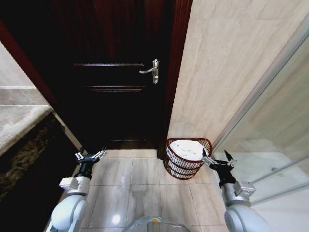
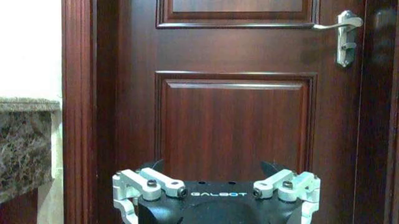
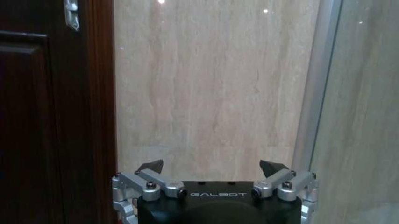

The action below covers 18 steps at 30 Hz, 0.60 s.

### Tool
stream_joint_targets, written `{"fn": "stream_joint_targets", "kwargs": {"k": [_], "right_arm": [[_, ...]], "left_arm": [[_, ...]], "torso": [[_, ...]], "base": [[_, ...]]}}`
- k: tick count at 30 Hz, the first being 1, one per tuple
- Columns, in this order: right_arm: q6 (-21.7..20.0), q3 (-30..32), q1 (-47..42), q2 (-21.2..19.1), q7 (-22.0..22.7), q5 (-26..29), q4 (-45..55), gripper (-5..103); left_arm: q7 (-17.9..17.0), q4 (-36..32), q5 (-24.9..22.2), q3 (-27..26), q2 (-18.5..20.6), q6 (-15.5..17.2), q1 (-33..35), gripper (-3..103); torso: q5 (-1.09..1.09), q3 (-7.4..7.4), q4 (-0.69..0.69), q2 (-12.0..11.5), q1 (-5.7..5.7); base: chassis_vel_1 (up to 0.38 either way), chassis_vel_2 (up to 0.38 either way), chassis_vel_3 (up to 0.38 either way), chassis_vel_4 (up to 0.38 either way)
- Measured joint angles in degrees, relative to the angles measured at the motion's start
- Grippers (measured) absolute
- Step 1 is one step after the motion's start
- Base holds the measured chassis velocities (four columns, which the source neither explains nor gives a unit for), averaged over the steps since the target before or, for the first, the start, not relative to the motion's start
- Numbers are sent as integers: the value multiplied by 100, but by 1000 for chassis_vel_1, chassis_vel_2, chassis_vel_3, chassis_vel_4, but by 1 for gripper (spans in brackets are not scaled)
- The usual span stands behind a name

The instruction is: Discard the used towel into the hamper.

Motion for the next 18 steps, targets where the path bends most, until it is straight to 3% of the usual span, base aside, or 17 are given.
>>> {"fn": "stream_joint_targets", "kwargs": {"k": [18], "right_arm": [[118,-131,100,-67,-58,-245,29,100]], "left_arm": [[-154,-179,377,106,-181,109,-27,100]], "torso": [[0,264,0,446,182]], "base": [[0,0,0,0]]}}
